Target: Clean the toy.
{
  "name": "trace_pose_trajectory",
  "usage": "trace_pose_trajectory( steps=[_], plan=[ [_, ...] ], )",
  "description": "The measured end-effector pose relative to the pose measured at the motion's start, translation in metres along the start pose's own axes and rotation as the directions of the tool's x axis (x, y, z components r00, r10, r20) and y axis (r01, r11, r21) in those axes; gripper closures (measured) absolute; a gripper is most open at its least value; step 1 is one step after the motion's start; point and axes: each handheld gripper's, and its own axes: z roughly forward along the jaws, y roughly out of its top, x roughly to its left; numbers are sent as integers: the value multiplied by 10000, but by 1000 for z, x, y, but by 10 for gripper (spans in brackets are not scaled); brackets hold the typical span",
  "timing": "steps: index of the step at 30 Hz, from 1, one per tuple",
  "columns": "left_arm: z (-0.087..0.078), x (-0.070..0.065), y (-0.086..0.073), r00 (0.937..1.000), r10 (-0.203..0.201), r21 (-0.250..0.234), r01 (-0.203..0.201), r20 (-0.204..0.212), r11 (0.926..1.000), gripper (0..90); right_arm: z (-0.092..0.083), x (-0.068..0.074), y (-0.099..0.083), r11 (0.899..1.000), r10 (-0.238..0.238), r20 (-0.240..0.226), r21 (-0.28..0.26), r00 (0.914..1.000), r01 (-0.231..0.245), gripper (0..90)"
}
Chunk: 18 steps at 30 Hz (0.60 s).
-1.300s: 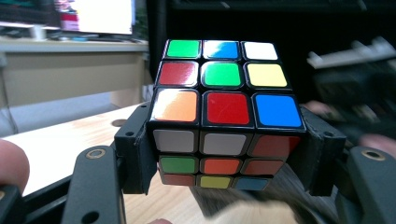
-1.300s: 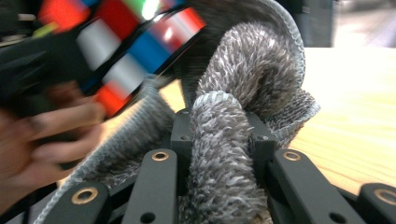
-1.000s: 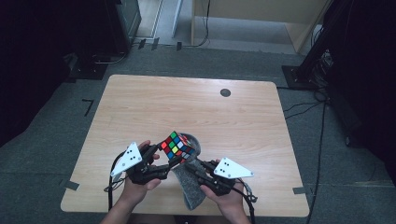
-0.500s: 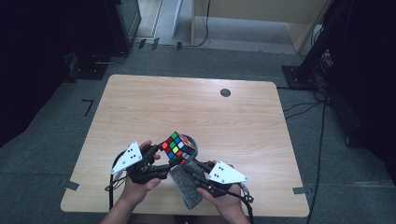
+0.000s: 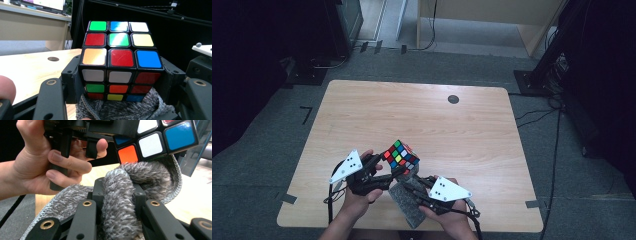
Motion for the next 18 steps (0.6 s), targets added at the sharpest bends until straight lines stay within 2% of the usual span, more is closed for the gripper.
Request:
trace_pose_trajectory(
  steps=[4, 6, 8, 10, 12, 15, 18],
  plan=[
    [0, 0, 0, 10000, 5, 57, -5, -14, 10000, 342, 2, 1, 0, 9996, -200, -215, 169, 9996, 204, 733],
    [0, 1, 0, 10000, -6, 35, 6, -36, 10000, 342, 1, 0, 0, 9992, -349, 13, 215, 9994, 348, 733],
    [0, 2, 0, 10000, -14, 58, 15, -32, 10000, 342, -2, -4, 1, 9997, -224, 382, 21, 9990, 223, 731],
    [0, 2, 0, 10000, 8, 128, -7, -85, 9999, 342, -7, -10, 2, 9993, 239, 762, -308, 9968, -216, 729],
    [1, 3, -1, 9999, -23, 198, 25, -106, 9998, 342, -11, -14, 2, 9980, 409, 1026, -530, 9939, -356, 728],
    [1, 4, -2, 9999, -59, 223, 62, -132, 9997, 342, -7, -9, 1, 9989, 351, 763, -324, 9965, -327, 726],
    [1, 6, -2, 9997, -139, 180, 142, -191, 9997, 342, 2, 3, 0, 9996, -202, 347, 202, 9992, 195, 724]
  ],
)
